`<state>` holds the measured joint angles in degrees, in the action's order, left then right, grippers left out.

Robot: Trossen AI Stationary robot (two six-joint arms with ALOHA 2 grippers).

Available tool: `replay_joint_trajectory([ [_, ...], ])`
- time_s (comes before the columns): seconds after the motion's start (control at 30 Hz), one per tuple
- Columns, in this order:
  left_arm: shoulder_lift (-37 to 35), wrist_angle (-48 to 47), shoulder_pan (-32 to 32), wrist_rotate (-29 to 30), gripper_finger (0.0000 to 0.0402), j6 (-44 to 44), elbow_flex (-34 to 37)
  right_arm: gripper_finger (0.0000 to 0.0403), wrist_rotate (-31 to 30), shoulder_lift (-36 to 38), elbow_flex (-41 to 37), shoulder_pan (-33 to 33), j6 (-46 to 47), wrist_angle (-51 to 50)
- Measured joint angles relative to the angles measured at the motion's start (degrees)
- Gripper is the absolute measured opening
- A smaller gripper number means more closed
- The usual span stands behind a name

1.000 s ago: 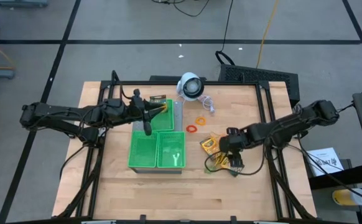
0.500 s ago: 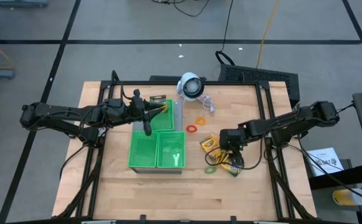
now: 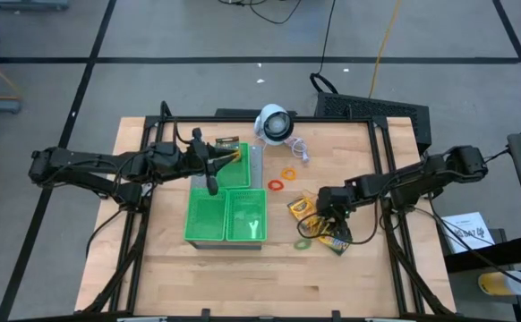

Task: Pick & Place Office Desk Supplies
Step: Put the crayon box into the top green basket on the shelf

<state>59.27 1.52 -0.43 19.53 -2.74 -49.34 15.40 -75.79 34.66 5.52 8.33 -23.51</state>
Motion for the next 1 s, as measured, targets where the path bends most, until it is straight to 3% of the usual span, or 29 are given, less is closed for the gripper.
replay_joint_trajectory([
  [0.27,0.0,0.0,0.0,0.0,0.0072,0.0,0.0,0.0182,1.9,0.4,-0.3,0.0,-1.3,-1.2],
  [0.47,0.0,0.0,0.0,0.0,0.0072,0.0,0.0,0.0121,2.8,0.4,-0.3,0.1,-3.3,-1.6],
  [0.7,0.0,0.0,0.0,0.0,0.0072,0.0,0.0,0.0014,3.0,0.4,-0.3,0.1,-6.3,-2.1],
  [1.0,0.0,0.2,0.0,0.0,0.0072,0.0,0.0,0.0001,-1.1,3.5,-0.5,1.8,-6.1,-2.5],
])
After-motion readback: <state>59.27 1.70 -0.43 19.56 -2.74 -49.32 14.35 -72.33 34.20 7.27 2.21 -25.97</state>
